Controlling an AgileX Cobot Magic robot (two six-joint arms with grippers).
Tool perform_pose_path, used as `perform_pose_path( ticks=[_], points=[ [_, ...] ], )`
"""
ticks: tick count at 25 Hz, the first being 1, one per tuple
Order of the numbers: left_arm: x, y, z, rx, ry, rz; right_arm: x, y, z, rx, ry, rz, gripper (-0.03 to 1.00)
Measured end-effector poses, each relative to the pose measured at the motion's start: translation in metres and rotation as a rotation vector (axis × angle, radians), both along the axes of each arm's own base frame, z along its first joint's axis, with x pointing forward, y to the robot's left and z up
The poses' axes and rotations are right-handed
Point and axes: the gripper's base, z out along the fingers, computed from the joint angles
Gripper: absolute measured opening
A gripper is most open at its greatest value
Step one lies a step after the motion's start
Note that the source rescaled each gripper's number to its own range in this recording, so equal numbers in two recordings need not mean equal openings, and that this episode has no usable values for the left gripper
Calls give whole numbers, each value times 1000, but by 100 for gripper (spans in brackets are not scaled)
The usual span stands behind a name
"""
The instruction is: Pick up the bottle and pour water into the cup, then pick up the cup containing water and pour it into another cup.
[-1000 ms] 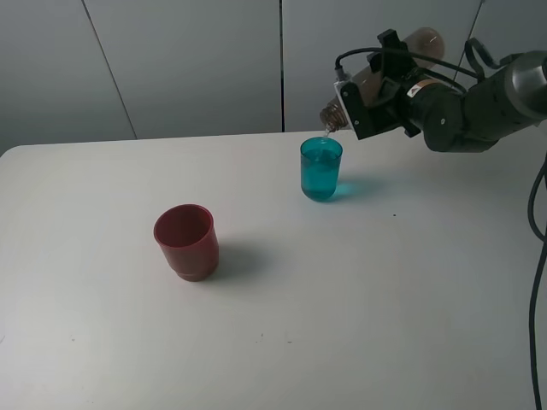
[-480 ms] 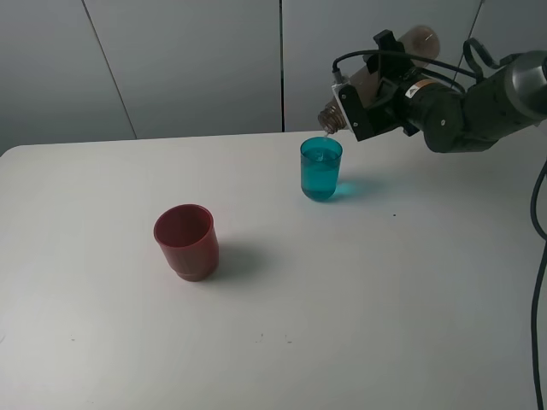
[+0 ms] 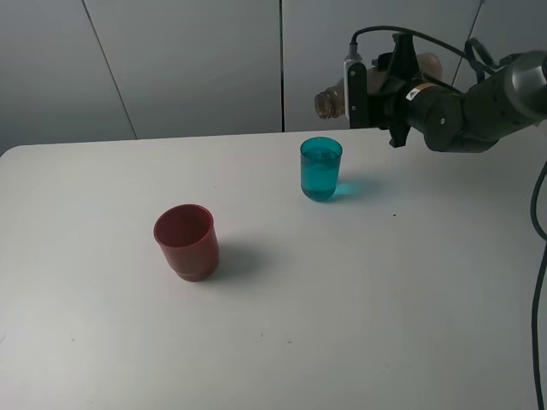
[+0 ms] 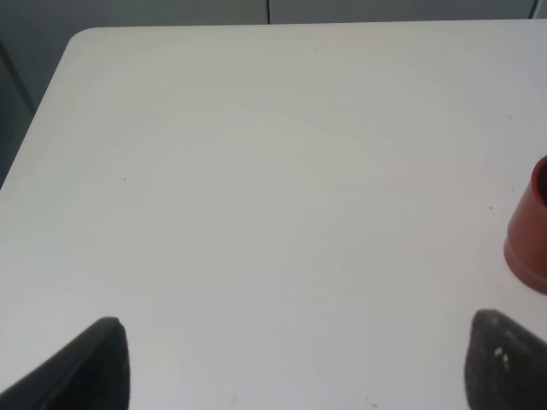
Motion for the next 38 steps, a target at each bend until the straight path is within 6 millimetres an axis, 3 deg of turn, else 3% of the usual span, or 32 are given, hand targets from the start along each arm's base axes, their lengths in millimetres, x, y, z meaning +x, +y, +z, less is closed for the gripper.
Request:
perform_pose_path(
  ticks=[8, 13, 18, 24, 29, 38],
  points=[
    [0, 0, 0, 0, 0, 0, -2, -2, -5, 367, 109, -133, 0],
    [0, 0, 0, 2, 0, -1, -10, -6, -14, 703, 172, -251, 0],
    [0, 0, 0, 4, 0, -2, -7, -22, -15, 1097, 207, -381, 0],
    [0, 0, 0, 4, 0, -2, -1, -49, -16, 1433, 238, -447, 0],
    [0, 0, 0, 2, 0, -1, 2, -68, -33, 1501, 241, -474, 0],
    [0, 0, 0, 2, 0, -1, 2, -74, -52, 1427, 240, -469, 0]
  ],
)
